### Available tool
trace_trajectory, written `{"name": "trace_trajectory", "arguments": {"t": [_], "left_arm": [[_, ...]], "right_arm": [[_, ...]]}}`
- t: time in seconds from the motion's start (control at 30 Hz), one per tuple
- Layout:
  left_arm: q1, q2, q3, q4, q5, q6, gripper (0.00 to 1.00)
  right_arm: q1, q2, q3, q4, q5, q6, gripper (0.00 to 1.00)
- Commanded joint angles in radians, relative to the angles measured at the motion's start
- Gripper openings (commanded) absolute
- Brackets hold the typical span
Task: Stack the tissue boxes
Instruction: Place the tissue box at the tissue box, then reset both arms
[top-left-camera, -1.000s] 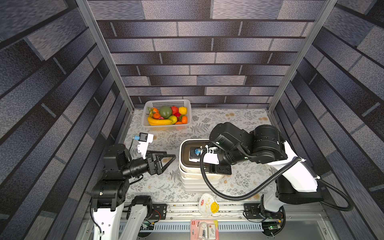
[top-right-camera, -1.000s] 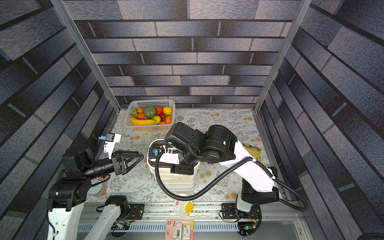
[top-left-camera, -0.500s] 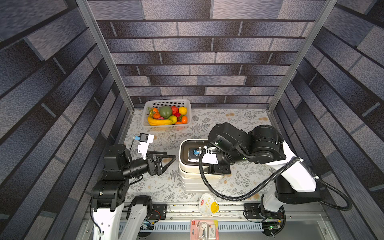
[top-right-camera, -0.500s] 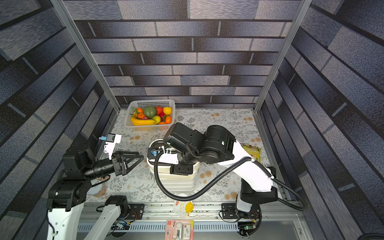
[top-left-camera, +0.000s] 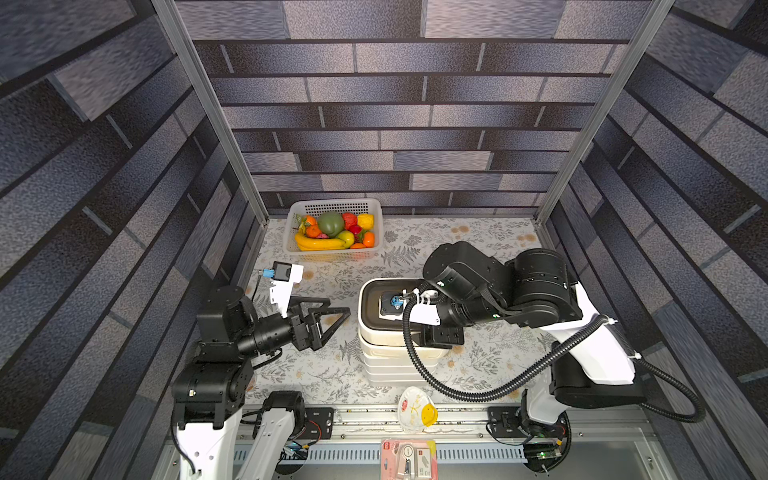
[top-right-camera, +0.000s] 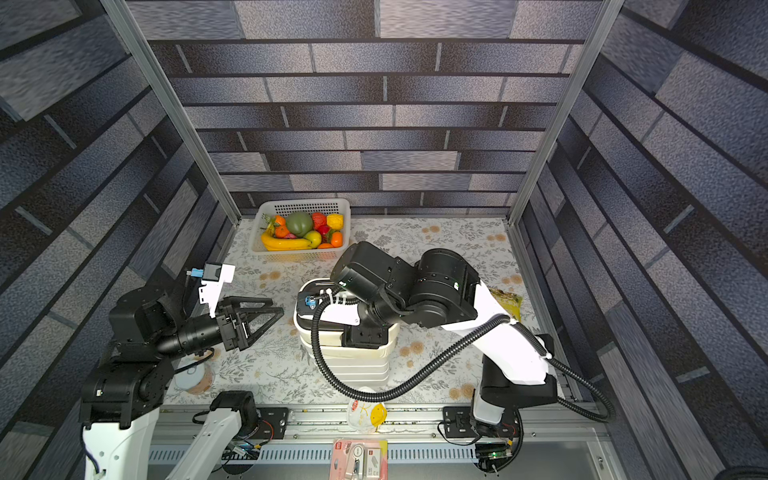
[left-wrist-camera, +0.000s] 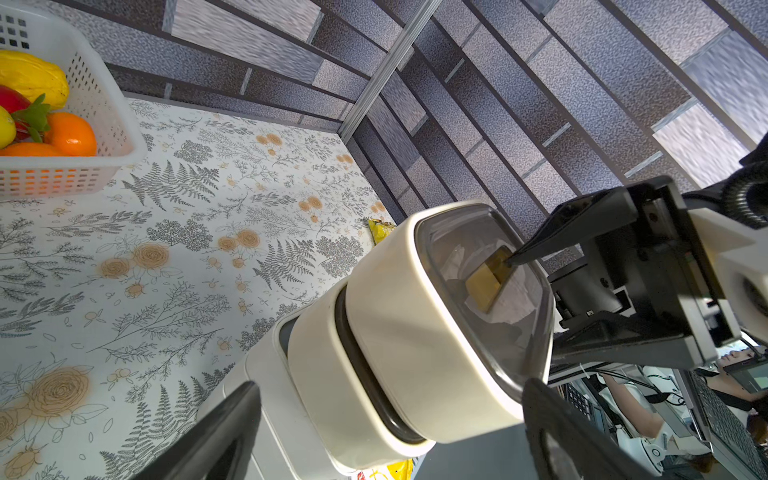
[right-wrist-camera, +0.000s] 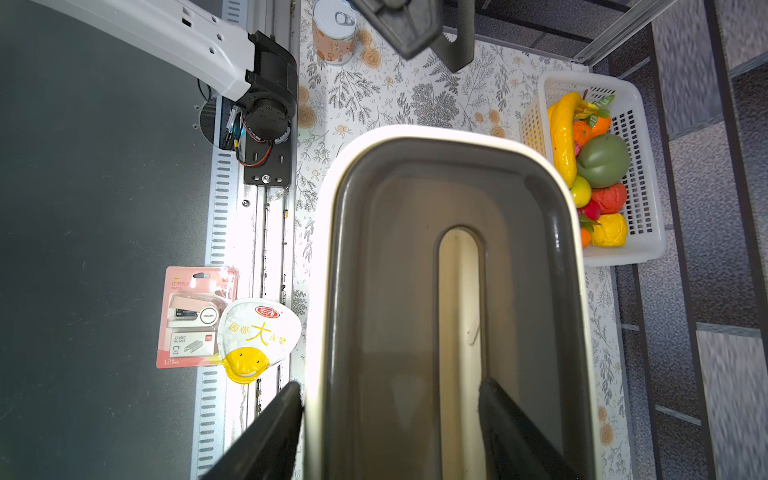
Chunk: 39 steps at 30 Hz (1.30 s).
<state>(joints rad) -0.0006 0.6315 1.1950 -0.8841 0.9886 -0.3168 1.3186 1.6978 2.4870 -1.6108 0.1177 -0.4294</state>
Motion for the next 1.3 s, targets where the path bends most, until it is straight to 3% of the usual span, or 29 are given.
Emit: {"name": "trace_trajectory", "arguments": {"t": [0.0, 0.07, 0.23, 0.3, 0.33, 0.43, 0.5, 0.6, 0.67, 0.77, 0.9, 1.03, 1.13, 1.27], "left_arm": [[-0.006, 0.02, 0.039, -0.021, -0.01, 0.039, 1.0], [-0.006, 0.03, 0.054, -0.021, -0.014, 0.042, 1.0], [-0.003, 0.065, 0.119, -0.04, -0.051, 0.048, 1.0], [0.001, 0.094, 0.17, -0.042, -0.078, 0.04, 1.0], [0.003, 0.115, 0.203, -0.046, -0.085, 0.031, 1.0], [0.022, 0.211, 0.325, -0.1, -0.234, 0.001, 1.0], [0.048, 0.291, 0.402, -0.164, -0.326, -0.012, 1.0], [0.114, 0.369, 0.41, -0.184, -0.436, -0.007, 1.0], [0.186, 0.392, 0.352, -0.139, -0.444, -0.011, 1.0], [0.302, 0.407, 0.196, -0.035, -0.485, -0.034, 1.0], [0.393, 0.436, -0.064, 0.116, -0.708, -0.066, 1.0], [0.364, 0.469, -0.309, 0.351, -1.017, -0.115, 1.0], [0.275, 0.502, -0.438, 0.515, -1.237, -0.092, 1.0], [0.137, 0.505, -0.689, 0.996, -1.361, 0.082, 1.0]], "right_arm": [[0.013, -0.013, 0.039, -0.118, 0.012, -0.014, 0.7], [0.013, -0.021, 0.045, -0.111, 0.016, -0.012, 0.78], [0.013, -0.071, -0.011, -0.044, 0.069, -0.015, 0.81], [0.013, -0.108, -0.04, 0.054, 0.135, -0.003, 0.85], [0.014, -0.131, -0.057, 0.127, 0.18, 0.009, 1.0], [0.006, -0.199, -0.144, 0.376, 0.284, 0.032, 1.0], [-0.042, -0.213, -0.187, 0.476, 0.308, 0.068, 1.0], [-0.258, -0.211, -0.221, 0.531, 0.225, 0.234, 1.0], [-0.387, -0.264, -0.352, 0.639, 0.175, 0.299, 1.0], [-0.583, -0.401, -0.673, 0.872, 0.215, 0.356, 1.0], [-0.932, -0.524, -1.09, 1.042, 0.029, 0.554, 1.0], [-1.058, -0.609, -1.545, 1.332, 0.139, 0.546, 1.0], [-1.115, -0.607, -1.773, 1.532, 0.201, 0.534, 1.0], [-1.119, -0.52, -2.045, 1.994, 0.314, 0.427, 1.0]]}}
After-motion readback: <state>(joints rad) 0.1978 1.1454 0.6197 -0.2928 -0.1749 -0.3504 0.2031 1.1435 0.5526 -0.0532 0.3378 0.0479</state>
